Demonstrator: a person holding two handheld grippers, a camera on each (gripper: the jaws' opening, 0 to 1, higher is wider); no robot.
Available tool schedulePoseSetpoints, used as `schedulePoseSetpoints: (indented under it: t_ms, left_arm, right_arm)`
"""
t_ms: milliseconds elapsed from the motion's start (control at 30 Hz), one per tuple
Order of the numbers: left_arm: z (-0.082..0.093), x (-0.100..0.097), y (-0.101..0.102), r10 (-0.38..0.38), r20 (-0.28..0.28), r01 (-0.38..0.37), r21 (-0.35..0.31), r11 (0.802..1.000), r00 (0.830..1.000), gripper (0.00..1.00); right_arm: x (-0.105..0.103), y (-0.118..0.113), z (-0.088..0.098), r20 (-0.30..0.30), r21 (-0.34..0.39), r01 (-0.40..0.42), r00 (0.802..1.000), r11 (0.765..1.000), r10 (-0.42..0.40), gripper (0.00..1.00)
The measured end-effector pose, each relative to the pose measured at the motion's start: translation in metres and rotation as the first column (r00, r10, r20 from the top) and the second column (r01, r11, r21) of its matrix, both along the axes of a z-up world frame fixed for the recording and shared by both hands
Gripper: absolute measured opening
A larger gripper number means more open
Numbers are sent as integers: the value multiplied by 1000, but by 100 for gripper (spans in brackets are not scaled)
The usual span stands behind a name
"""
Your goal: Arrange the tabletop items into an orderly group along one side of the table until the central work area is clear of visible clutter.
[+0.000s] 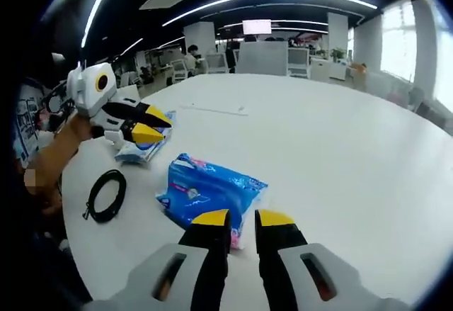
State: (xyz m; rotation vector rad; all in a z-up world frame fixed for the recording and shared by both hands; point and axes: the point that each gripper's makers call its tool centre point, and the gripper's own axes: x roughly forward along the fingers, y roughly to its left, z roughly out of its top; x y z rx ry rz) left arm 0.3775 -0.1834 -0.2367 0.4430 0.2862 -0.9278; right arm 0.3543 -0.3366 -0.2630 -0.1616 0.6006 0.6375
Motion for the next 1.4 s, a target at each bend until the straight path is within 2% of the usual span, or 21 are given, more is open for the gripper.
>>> schedulePoseSetpoints:
  t_ms: [133, 367, 467, 533, 700, 833, 1000, 1033, 1100, 1167, 1233, 1267, 1333, 1400]
  left_arm:
    - [18, -4, 8, 3, -5, -3, -50, 999, 1000, 14]
    - [32, -13, 23, 20, 0, -20, -77, 997, 1000, 17]
    - [32, -16, 26, 21, -1, -21, -72, 997, 1000, 25]
    - [29, -19, 26, 16, -8, -16, -56, 998, 1000, 33]
    - [29, -23, 26, 5, 3, -4, -54, 999, 1000, 35]
    - [24, -23, 28, 13, 3, -13, -30, 999, 1000, 52]
    - [27, -22, 29, 17, 1, -16, -44, 999, 1000, 56]
    - [27, -23, 28, 15, -3, -15, -50, 999, 1000, 59]
    - [27, -24, 27, 13, -13, -14, -60, 998, 1000, 73]
    - [26, -26, 27, 13, -20, -14, -57, 998, 1000, 85]
    - [25, -26, 27, 16, -27, -17, -57, 998, 1000, 90]
    - [25, -27, 27, 23, -45, -27, -78, 997, 999, 98]
    - [27, -31, 25, 4, -73, -11, -101, 995, 997, 100]
    - [30, -30, 28, 12, -76, -20, -104, 994, 997, 100]
  right_arm:
    - [1, 7, 14, 29, -20, -30, 999, 999, 30, 14]
    - [-2, 16, 33, 92, -26, -57, 994, 998, 59, 15]
    - [-5, 20, 35, 111, -45, -67, 991, 997, 72, 28]
    - [-8, 22, 35, 124, -66, -72, 989, 995, 80, 30]
    - [-12, 27, 37, 139, -75, -89, 985, 993, 98, 37]
    - [-13, 26, 37, 154, -109, -85, 983, 990, 101, 49]
    - [-15, 25, 38, 169, -124, -65, 982, 990, 86, 65]
    - [-15, 25, 38, 168, -124, -63, 982, 990, 83, 69]
    - [-17, 26, 37, 161, -122, -56, 984, 991, 75, 84]
    - [-19, 28, 35, 163, -133, -60, 983, 989, 82, 95]
    - [-18, 29, 36, 172, -136, -54, 982, 989, 77, 100]
    - [-19, 30, 37, 172, -135, -51, 982, 990, 74, 100]
    - [-19, 31, 38, 167, -121, -46, 984, 992, 66, 100]
    - [-19, 32, 37, 165, -123, -52, 984, 991, 72, 100]
